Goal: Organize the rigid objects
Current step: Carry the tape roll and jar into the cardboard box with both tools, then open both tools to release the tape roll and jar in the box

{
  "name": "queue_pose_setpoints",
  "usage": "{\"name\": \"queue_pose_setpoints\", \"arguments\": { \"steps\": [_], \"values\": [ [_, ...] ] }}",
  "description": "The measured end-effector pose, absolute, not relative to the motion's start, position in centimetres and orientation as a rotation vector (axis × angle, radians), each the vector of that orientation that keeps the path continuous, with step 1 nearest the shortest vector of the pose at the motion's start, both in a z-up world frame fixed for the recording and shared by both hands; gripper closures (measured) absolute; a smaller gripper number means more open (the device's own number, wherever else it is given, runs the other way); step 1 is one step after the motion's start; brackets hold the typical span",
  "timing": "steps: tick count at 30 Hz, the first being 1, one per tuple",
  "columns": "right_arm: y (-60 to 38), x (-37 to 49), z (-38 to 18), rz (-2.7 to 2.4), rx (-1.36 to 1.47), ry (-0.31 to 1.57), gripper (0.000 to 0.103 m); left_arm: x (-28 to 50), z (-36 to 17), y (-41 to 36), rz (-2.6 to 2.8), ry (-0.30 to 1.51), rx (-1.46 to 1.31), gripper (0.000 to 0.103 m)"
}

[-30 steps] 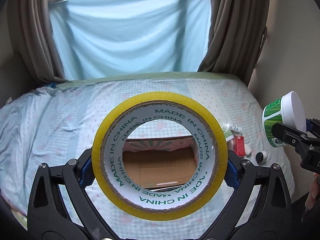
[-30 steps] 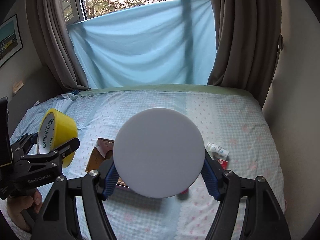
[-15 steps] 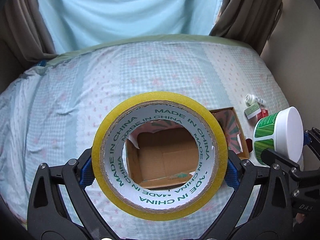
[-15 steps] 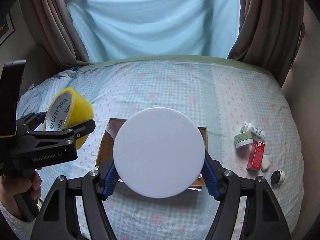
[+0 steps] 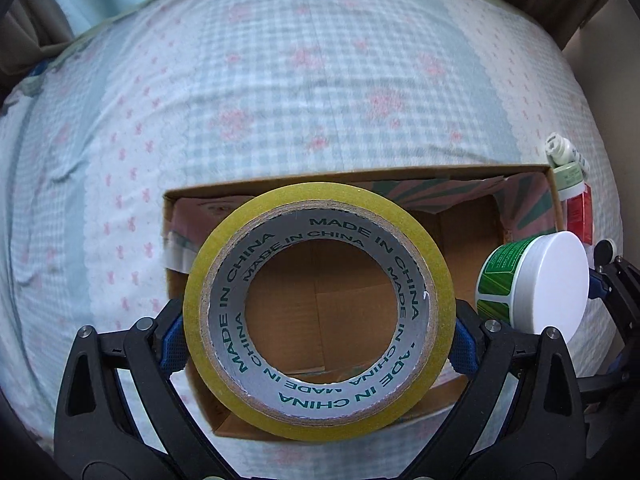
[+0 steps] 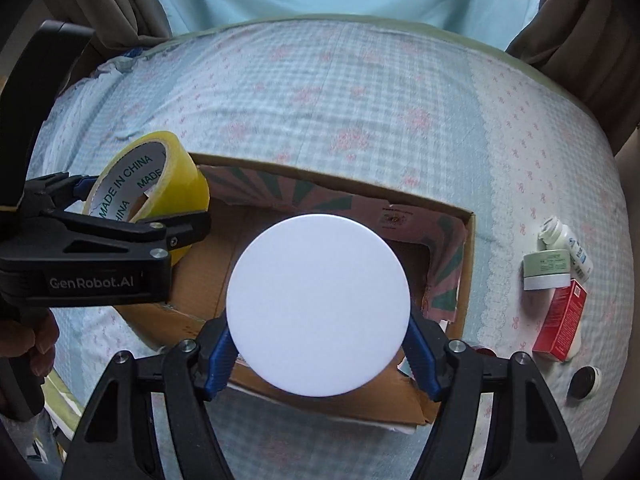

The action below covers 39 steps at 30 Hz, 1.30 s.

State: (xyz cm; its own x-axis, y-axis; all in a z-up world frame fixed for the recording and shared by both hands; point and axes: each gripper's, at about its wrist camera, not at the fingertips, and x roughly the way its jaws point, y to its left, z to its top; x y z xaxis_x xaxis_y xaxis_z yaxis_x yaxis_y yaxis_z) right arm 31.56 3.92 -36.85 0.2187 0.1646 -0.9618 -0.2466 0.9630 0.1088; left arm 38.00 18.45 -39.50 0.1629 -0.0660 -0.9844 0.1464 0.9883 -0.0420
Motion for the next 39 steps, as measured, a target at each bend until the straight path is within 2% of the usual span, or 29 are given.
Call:
{"name": "queue_pose_setpoints", "arguments": {
  "steps": [8,14,16,17,18,19,20,22,28,39],
  "values": [
    [4.3,32.3,-42.1,0.334,-0.089,1.41,0.035,38.8,-45.3,17.5,-0.149,1.547,0.045,0.005],
    [4.7,32.7,-42.9,0.341,-0.085,1.407,0.035,39.8,-44.9,17.6,-0.156,1.55,0.041,0.005],
    [4.7,32.8,-42.8,0.331,-0.073,1.383,0.034,39.8,-44.0,17.4,-0.147,1.505,0.069,0.0],
    [4.6,32.8,-42.8,0.323,-0.058,1.379,0.032,39.7,-43.6,17.3,-0.136,1.485,0.082,0.0],
    [4.4,32.9,-43.0,0.328,-0.031,1.396,0.026,39.4,-43.3,17.5,-0.131,1.477,0.081,0.0],
    [4.4,32.9,-43.0,0.332,-0.013,1.409,0.001,39.3,-43.1,17.6,-0.13,1.479,0.071,0.0],
    [4.3,32.8,-42.7,0.332,-0.005,1.391,0.0,39.3,-43.0,17.7,-0.131,1.494,0.06,0.0],
    [4.2,32.4,-42.1,0.313,-0.019,1.338,0.0,39.0,-43.1,18.0,-0.136,1.517,0.035,0.0],
    [3.7,31.8,-41.4,0.29,0.004,1.347,0.0,37.7,-42.6,18.8,-0.135,1.513,0.057,0.0],
    [3.1,29.6,-36.6,0.267,-0.03,1.295,0.0,35.6,-36.4,18.4,-0.113,1.391,0.074,0.0]
  ]
}}
